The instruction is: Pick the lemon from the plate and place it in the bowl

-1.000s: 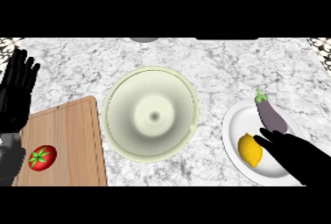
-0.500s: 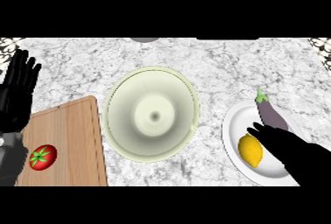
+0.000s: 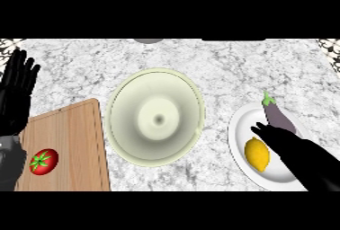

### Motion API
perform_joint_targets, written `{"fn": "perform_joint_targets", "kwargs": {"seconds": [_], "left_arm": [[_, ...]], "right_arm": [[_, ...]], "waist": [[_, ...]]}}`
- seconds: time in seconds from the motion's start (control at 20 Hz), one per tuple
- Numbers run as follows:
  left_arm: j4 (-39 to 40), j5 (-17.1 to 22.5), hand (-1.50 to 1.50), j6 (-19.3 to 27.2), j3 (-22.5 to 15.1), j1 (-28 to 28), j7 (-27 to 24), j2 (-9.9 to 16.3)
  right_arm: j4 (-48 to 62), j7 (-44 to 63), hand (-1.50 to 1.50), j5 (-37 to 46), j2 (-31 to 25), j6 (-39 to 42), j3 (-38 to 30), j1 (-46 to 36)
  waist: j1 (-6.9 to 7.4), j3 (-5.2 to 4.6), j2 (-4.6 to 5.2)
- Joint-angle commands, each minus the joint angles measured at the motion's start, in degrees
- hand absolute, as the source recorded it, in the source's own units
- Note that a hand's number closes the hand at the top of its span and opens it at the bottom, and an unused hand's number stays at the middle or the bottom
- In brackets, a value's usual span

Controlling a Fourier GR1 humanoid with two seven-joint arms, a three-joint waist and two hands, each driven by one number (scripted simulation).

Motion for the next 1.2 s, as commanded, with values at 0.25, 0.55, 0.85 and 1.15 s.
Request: {"fn": "perform_joint_targets", "kwargs": {"seconds": [0.25, 0.55, 0.85, 1.15], "left_arm": [[0.19, -1.89, 0.0, -1.24, 1.48, -2.48, 1.99, -1.12], [-2.94, -3.99, 0.0, -0.74, 0.79, 2.51, -0.46, -5.27], [0.36, -2.26, 0.0, -4.68, 5.34, -0.51, 1.11, -1.7], [-1.55, -6.04, 0.0, -0.9, 2.88, -1.83, 3.21, -5.52]], "right_arm": [[4.3, -8.46, -1.5, 8.28, 6.87, -0.05, 1.16, 1.2], [9.96, -11.97, -1.5, 11.47, 8.26, 3.85, -2.09, -1.47], [14.15, -14.83, -1.5, 16.65, 11.73, 2.29, -1.35, -0.87], [17.12, -14.03, -1.5, 21.65, 16.02, 1.33, -0.64, 0.06]], "waist": [[-0.09, -0.01, 0.0], [0.11, -0.01, -0.02], [0.17, -0.01, 0.02], [0.0, -0.01, -0.01]]}}
